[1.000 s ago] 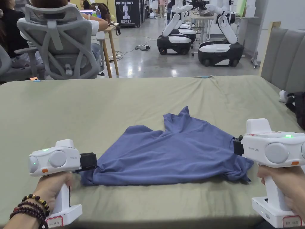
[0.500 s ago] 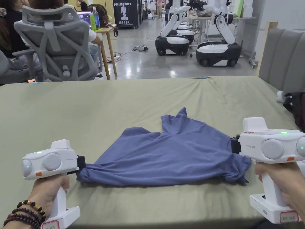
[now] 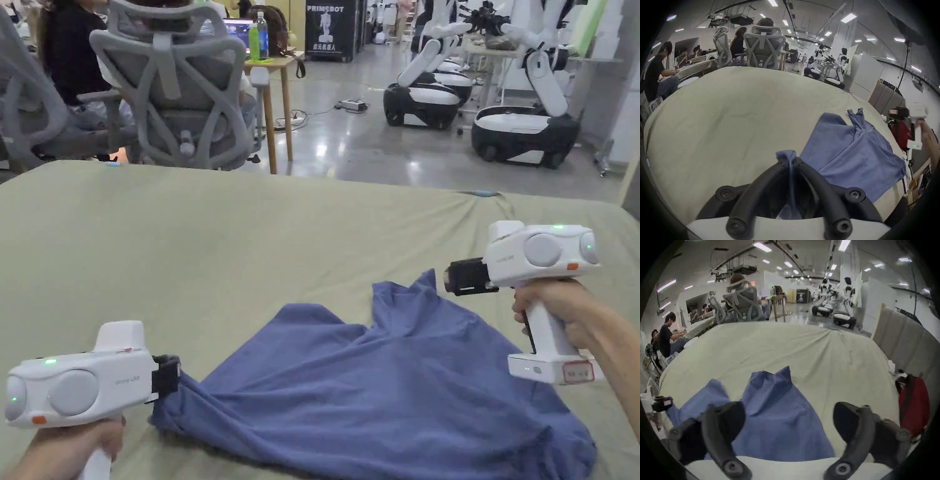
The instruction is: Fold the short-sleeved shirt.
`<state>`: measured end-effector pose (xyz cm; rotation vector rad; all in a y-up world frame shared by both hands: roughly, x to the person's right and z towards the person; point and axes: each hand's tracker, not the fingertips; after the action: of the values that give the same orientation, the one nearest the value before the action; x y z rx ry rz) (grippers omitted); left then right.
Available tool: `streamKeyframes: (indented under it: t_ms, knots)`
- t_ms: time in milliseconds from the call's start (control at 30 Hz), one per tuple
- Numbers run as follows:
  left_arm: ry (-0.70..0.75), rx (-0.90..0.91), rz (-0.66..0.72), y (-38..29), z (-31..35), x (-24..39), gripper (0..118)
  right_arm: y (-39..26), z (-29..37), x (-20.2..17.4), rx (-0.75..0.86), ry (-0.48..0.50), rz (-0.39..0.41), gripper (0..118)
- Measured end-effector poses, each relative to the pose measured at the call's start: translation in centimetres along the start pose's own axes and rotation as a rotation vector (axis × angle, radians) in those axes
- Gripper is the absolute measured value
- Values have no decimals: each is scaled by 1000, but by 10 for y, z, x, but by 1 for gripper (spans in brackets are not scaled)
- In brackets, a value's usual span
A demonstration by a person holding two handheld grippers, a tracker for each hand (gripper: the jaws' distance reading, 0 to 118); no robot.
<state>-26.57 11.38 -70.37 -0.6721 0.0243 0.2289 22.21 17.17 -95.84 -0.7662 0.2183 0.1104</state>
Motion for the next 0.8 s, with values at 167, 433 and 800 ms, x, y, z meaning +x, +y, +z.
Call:
streamKeyframes:
  t_ms: [167,433,800]
  knots:
    - [0,-2,33,-1,-2,-7,4,5,-77,-2,-143,-45,82,94]
    - [10,3,20,2,-5,-16,4,-12,-104,-1,-359,-33,80,71]
    - [-23,48,12,32,0,-12,4,0,-28,-34,-156,-60,149,2]
